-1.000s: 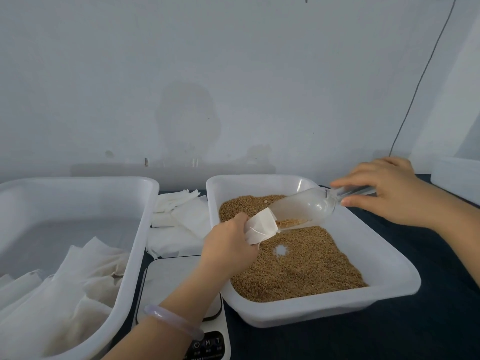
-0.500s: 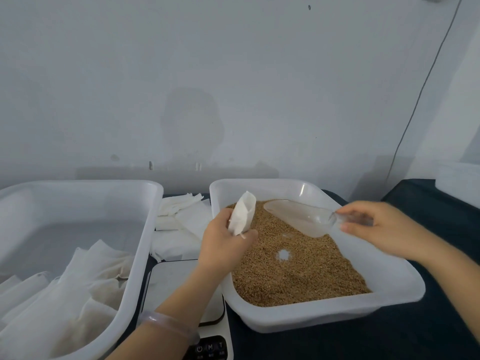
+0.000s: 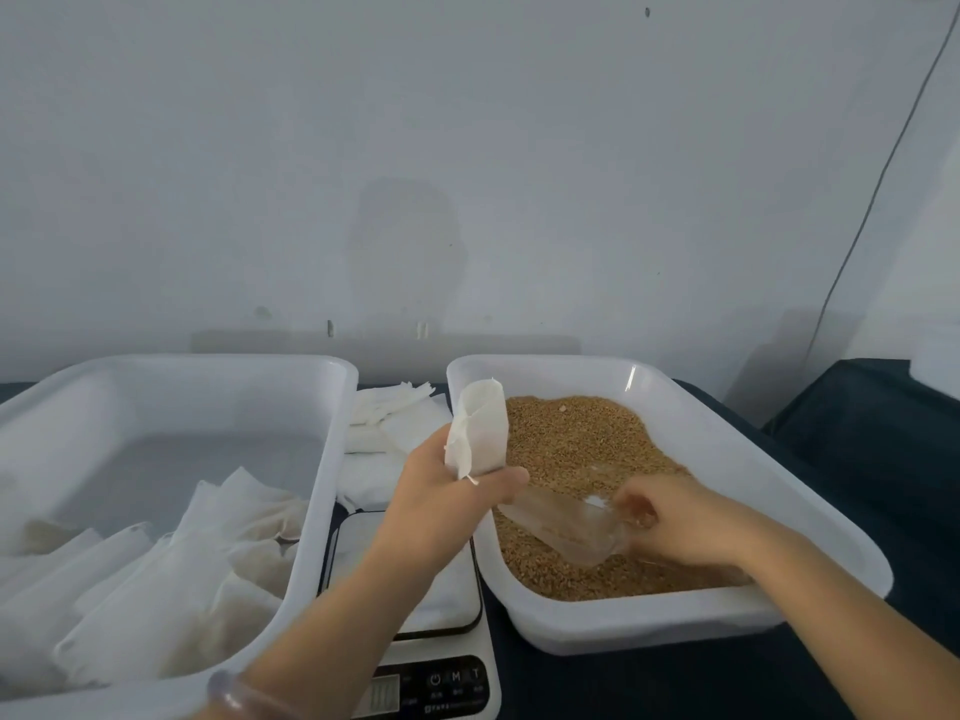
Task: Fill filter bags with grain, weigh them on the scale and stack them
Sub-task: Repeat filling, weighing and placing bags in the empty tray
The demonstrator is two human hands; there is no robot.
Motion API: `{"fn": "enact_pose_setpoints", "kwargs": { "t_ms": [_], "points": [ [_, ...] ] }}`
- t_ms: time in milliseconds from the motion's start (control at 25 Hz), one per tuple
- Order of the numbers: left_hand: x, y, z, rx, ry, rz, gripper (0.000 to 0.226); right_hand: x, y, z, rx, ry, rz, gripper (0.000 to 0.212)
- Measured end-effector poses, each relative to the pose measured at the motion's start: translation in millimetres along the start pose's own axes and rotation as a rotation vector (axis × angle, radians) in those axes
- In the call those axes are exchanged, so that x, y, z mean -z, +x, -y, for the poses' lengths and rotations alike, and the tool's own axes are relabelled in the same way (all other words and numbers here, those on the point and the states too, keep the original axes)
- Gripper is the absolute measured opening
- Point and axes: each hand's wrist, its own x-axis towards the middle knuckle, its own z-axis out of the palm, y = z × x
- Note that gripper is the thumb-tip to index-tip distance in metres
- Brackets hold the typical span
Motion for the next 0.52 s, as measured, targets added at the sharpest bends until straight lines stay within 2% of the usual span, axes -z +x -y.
{"fn": "enact_pose_setpoints", "kwargs": {
  "t_ms": [80, 200, 240, 320, 400, 440, 520],
  "points": [
    [12, -7, -9, 0.037, 0.078, 0.108, 0.038, 14, -5, 24, 0.125, 0.223, -0.109, 0.054],
    [29, -12, -21, 0.044, 0.102, 0.291, 0.043, 23, -17, 76, 0.403, 0.702, -0.036, 0.066],
    [35, -14, -23, 0.036, 0.082, 0.344, 0.043, 19, -17, 91, 0.469, 0.794, -0.012, 0.065],
    [47, -15, -23, 0.033, 0.069, 0.401, 0.041, 10, -16, 116, 0.530, 0.956, -0.038, 0.047],
    [60, -13, -22, 0.034, 0.119, 0.402, 0.027, 3, -12, 133, 0.514, 1.051, -0.100, 0.035],
    [67, -12, -22, 0.017, 0.188, 0.401, 0.019, 1, -9, 139, 0.504, 1.022, -0.129, 0.034],
    [80, -9, -21, -0.023, 0.377, 0.373, 0.017, -4, -3, 148, 0.481, 0.870, -0.177, 0.033]
  ]
}}
